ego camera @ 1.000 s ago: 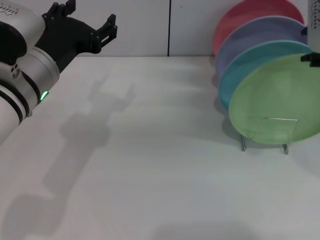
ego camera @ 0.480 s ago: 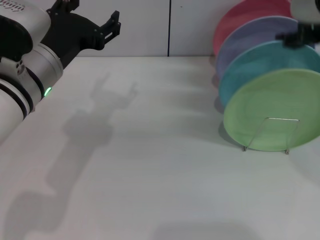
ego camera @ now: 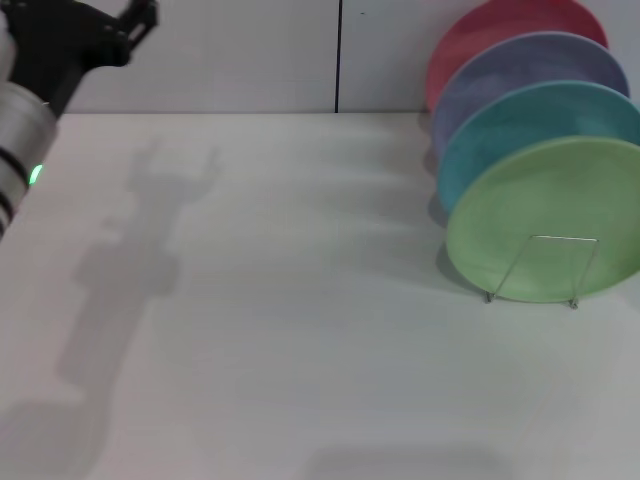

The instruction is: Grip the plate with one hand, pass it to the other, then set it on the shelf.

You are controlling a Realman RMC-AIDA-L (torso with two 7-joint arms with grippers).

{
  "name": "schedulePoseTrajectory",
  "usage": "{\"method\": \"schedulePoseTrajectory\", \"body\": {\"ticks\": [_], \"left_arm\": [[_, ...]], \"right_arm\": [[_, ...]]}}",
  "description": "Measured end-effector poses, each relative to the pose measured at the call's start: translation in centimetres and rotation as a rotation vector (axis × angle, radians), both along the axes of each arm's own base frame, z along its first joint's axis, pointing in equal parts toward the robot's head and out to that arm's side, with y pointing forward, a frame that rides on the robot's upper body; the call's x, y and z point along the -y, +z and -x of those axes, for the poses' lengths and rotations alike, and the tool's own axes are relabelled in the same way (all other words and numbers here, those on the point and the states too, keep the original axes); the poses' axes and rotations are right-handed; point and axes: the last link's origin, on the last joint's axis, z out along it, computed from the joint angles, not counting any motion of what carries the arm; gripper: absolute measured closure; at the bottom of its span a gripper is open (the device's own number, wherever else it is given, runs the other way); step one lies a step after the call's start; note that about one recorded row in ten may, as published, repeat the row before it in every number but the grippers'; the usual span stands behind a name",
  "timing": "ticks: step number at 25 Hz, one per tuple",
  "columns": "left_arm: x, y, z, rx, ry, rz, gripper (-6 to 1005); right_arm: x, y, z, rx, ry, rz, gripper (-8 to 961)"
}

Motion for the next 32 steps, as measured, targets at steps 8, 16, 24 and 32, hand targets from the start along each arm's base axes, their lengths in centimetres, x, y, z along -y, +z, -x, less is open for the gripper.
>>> {"method": "schedulePoseTrajectory", "body": {"ticks": [8,16,24,32], "left_arm": [[1.3,1.0,4.2,0.086,0.021,-0.142,135],[2.8,1.1,9.3,0.168,0.053,-0.230,135],[4.3,0.8,14.7,0.209,0.094,-0.277,135],[4.8,0.5,16.1,0.196,0.140,-0.274,135]], "right_arm": [[4.7,-1.1,-5.9,-0.339,0.219,-0.059,229],[9.4,-0.6,-17.6,-0.688,0.231,-0.418,228],[14.9,-1.2,-29.4,-0.807,-0.063,-0.924,231],[14.8,-1.9,-29.8,-0.749,-0.108,-0.966,229]]}}
